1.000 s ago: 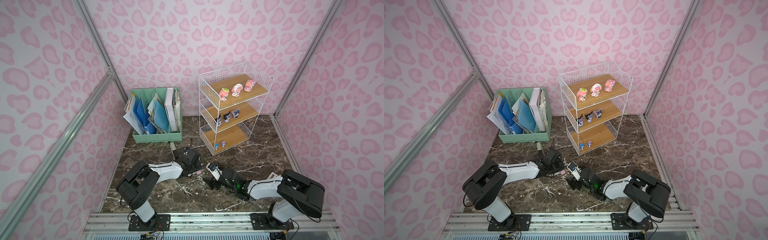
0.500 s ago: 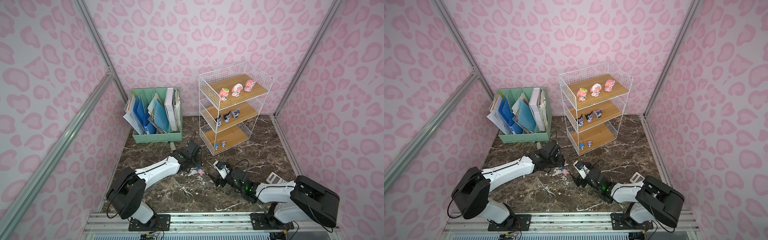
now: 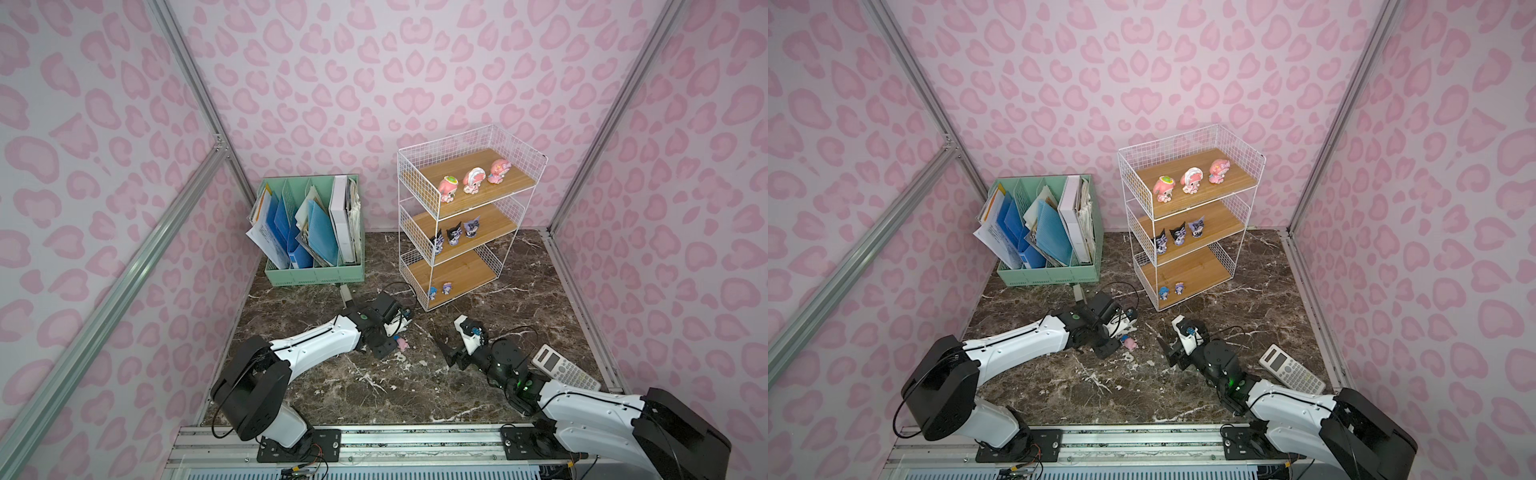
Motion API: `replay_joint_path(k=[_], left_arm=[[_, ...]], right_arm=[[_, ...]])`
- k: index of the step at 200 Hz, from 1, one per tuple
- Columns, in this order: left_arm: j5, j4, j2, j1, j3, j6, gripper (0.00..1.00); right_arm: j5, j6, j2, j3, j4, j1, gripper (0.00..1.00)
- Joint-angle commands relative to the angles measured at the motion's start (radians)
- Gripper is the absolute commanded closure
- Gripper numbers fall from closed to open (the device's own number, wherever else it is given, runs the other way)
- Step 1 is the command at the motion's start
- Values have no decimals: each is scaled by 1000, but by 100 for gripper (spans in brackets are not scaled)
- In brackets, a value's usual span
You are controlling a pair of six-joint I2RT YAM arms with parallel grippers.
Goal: Organize plastic toys on shelves
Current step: Pick up the plastic toy at the center of the board.
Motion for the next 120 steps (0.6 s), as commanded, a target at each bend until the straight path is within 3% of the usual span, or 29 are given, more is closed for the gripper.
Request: replay_joint_path(k=[1,59,120], left_arm=[[6,125,21,-3,-7,227,39],[29,239,97,-3,-10,446,38],[34,72,221,-18,99,514,45]], right_arm=[[-25,17,-27,-10,2,-11,11],[-34,28,-35,-14,-2,-32,11],[-44,41,-19,-13,-5,-55,11]])
